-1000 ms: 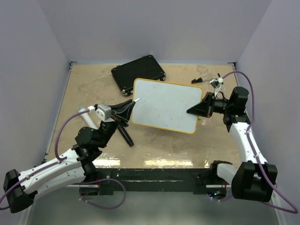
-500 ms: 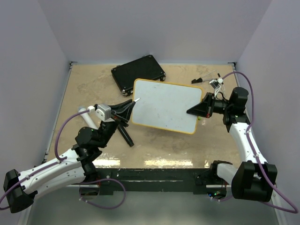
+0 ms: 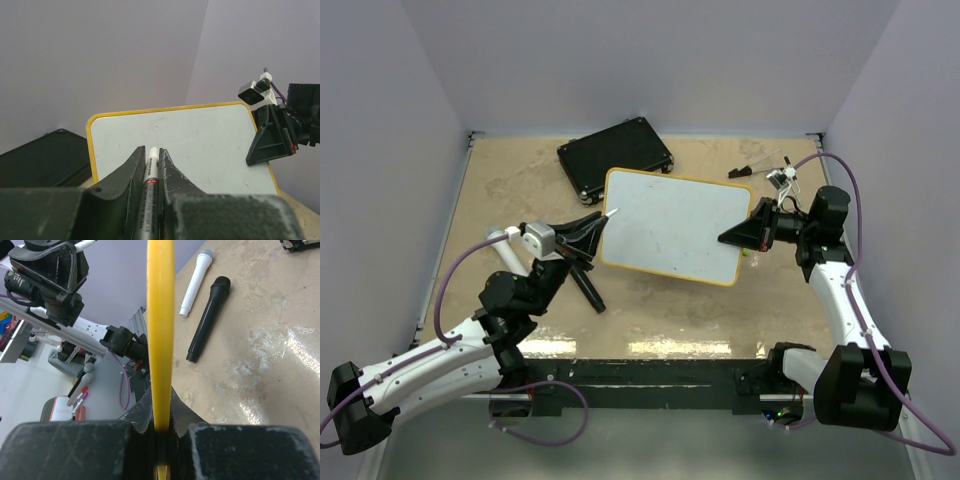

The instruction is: Write a sentence on the whiteboard

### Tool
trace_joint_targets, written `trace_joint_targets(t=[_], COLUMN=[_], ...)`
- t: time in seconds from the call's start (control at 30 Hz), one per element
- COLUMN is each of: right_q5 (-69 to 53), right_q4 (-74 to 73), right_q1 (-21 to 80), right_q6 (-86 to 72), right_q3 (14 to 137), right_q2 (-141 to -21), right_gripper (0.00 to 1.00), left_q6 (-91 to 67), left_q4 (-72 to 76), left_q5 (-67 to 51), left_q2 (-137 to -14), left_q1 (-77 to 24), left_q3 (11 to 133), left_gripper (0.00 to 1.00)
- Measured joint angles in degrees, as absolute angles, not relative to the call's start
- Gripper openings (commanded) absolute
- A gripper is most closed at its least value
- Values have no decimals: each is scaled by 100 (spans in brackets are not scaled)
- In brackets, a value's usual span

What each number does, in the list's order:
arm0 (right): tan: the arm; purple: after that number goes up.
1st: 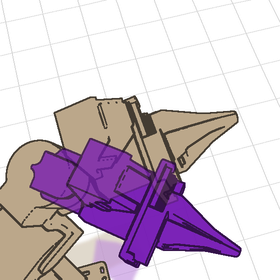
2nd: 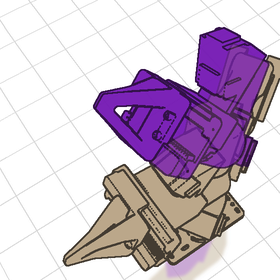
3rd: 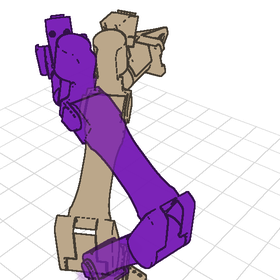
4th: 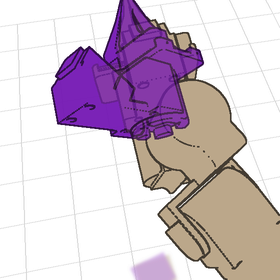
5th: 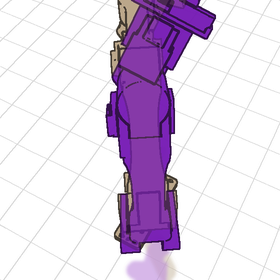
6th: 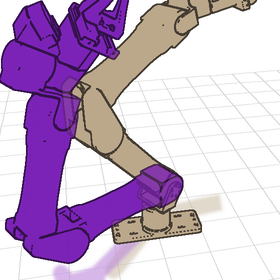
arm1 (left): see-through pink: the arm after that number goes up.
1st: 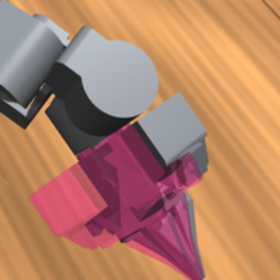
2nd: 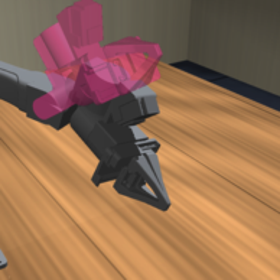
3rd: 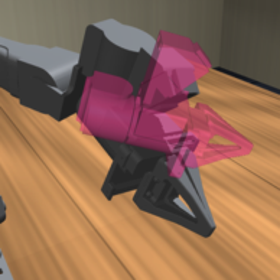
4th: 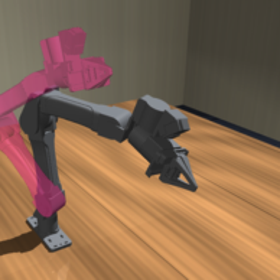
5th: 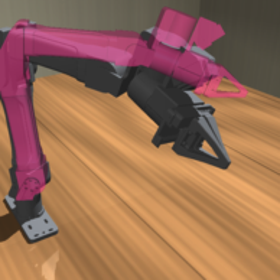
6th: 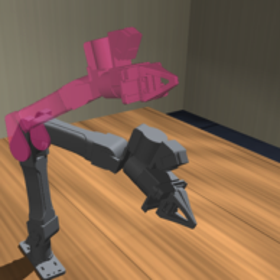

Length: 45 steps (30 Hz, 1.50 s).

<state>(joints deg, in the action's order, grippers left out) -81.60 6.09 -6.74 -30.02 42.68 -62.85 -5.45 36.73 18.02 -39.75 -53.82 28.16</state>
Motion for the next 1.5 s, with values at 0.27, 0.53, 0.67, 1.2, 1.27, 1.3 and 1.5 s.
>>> trace_joint_targets(t=[0.27, 0.53, 0.67, 1.2, 1.27, 1.3, 1.5], right_q5=[-8158, -8149, -8073, -7907, -7900, -7902, -7894], right_q4=[593, 346, 152, -250, -370, -410, -572], right_q1=[-674, -674, -674, -666, -666, -666, -666], right_q6=[-2987, -2821, -2646, -2327, -2263, -2235, -2156], right_q3=[4263, 4265, 4274, 4331, 4392, 4421, 4532], right_q2=[-6248, -6250, -6250, -6263, -6274, -6287, -6388], right_gripper=[0, 0, 0, 0, 0, 0, 0], left_q6=[-733, -1000, -1048, -1369, -1420, -1431, -1441], left_q4=[3903, 4053, 4108, 4368, 4379, 4381, 4462], left_q5=[1841, 1826, 1800, 1734, 1684, 1658, 1511], left_q2=[-4034, -4060, -4053, -4032, -4040, -4069, -4556], left_q1=[-5382, -5382, -5382, -5382, -5382, -5382, -5382], left_q3=[2714, 2646, 2646, 2646, 2646, 2646, 2759], left_gripper=[0, 0, 0, 0, 0, 0, 0])
